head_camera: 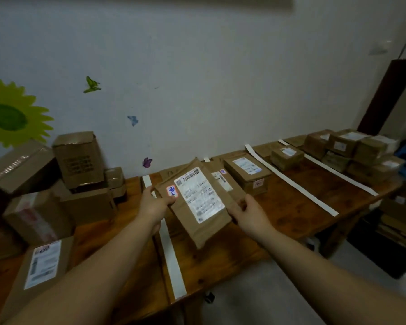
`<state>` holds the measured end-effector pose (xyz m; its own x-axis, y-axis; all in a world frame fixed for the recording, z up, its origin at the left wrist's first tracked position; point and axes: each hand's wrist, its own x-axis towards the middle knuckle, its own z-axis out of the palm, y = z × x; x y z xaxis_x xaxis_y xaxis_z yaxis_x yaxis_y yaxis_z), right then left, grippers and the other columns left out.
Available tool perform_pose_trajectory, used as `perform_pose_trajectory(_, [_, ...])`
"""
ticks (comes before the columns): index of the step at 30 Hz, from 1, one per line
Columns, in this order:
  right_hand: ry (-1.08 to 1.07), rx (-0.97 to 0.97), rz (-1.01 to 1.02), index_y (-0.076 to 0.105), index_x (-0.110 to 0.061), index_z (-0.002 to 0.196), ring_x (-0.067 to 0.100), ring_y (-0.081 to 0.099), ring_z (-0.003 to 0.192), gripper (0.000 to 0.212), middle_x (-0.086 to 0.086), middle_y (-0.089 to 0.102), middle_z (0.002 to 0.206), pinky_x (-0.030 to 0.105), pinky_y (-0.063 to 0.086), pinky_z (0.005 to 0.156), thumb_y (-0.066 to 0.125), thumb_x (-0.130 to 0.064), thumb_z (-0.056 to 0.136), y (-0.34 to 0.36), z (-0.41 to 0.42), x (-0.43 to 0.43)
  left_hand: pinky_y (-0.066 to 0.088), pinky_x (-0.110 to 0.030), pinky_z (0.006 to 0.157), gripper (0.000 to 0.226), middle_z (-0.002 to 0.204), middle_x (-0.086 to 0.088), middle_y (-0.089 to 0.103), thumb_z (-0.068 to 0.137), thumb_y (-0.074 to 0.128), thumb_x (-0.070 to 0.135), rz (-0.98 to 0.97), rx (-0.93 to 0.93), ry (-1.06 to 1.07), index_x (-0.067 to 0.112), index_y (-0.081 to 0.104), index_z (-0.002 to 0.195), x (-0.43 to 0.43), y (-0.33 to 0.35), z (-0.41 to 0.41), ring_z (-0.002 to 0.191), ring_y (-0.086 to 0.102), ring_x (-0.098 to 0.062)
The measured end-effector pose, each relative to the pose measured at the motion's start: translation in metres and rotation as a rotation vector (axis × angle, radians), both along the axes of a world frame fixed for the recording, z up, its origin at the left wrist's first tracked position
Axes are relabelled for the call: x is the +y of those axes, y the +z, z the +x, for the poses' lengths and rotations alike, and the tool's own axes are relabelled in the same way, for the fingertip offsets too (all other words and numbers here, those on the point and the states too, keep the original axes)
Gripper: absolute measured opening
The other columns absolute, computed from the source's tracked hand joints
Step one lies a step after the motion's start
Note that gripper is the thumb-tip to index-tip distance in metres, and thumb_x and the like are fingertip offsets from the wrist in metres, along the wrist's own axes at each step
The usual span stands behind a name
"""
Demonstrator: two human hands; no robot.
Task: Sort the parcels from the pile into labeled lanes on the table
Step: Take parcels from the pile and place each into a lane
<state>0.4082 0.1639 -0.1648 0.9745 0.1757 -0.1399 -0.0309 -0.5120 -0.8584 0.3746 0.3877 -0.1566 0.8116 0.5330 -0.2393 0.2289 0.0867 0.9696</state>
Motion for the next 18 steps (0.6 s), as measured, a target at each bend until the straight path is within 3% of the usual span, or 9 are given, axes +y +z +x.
perform_pose_trajectory(2, [0.063,-0.001,-0.039,0.048,-0.025,0.12,0.014,0.056,0.1,0.027,-0.001,0.058,0.117,0.033,0.049,0.084,0.054,-0.034,0.096,-0.005,0.019,0.023,0.052,-0.037,0.083,0.065,0.131,-0.013,0.055,0.082,0.064,-0.003,-0.066,-0.005,-0.011,0.009,0.036,0.14,0.011,-0.007,0.02,0.111,0.059,-0.028])
perform_pose_trajectory(6, [0.194,-0.015,-0.134,0.028,-0.035,0.144,0.025,0.048,0.126,0.052,0.003,0.048,0.14,0.047,0.042,0.105,0.05,-0.037,0.097,-0.014,0.054,0.065,0.05,-0.028,0.064,0.064,0.12,-0.002,0.056,0.087,0.06,0.0,-0.011,0.026,-0.133,0.021,0.034,0.142,0.027,-0.013,0.042,0.099,0.054,-0.017])
perform_pose_trajectory(8, [0.292,-0.032,-0.184,0.018,-0.033,0.149,0.023,0.041,0.134,0.064,0.0,0.042,0.147,0.046,0.033,0.112,0.054,-0.035,0.096,-0.022,0.068,0.08,0.048,-0.025,0.062,0.073,0.113,0.003,0.054,0.087,0.059,-0.001,0.012,0.043,-0.176,0.03,0.027,0.145,0.037,-0.018,0.05,0.103,0.051,-0.017])
perform_pose_trajectory(11, [0.419,-0.054,-0.295,0.01,-0.027,0.152,0.022,0.036,0.137,0.074,0.0,0.036,0.151,0.043,0.03,0.114,0.055,-0.038,0.094,-0.033,0.086,0.096,0.046,-0.024,0.061,0.079,0.13,-0.004,0.053,0.087,0.058,-0.002,0.033,0.103,-0.183,0.034,0.021,0.147,0.052,-0.03,0.062,0.105,0.05,-0.016])
perform_pose_trajectory(14, [0.511,-0.087,-0.41,0.006,-0.019,0.153,0.023,0.031,0.139,0.082,0.004,0.032,0.151,0.039,0.026,0.113,0.058,-0.036,0.093,-0.044,0.105,0.108,0.043,-0.021,0.061,0.071,0.13,-0.004,0.054,0.089,0.056,0.0,0.071,0.137,-0.139,0.029,0.026,0.146,0.06,-0.042,0.075,0.106,0.05,-0.016])
perform_pose_trajectory(16, [0.551,-0.137,-0.544,0.009,-0.019,0.153,0.024,0.037,0.134,0.079,0.006,0.036,0.148,0.041,0.031,0.11,0.057,-0.039,0.093,-0.052,0.123,0.114,0.043,-0.019,0.061,0.069,0.132,-0.006,0.053,0.089,0.058,0.002,0.094,0.168,-0.118,0.028,0.029,0.145,0.065,-0.052,0.085,0.101,0.051,-0.012])
perform_pose_trajectory(18, [0.617,-0.264,-0.682,0.027,-0.02,0.146,0.021,0.048,0.12,0.061,0.006,0.048,0.136,0.038,0.039,0.102,0.05,-0.044,0.095,-0.061,0.142,0.117,0.044,-0.019,0.061,0.074,0.133,-0.007,0.052,0.087,0.06,0.002,0.109,0.212,-0.118,0.029,0.026,0.147,0.068,-0.063,0.095,0.096,0.055,-0.009])
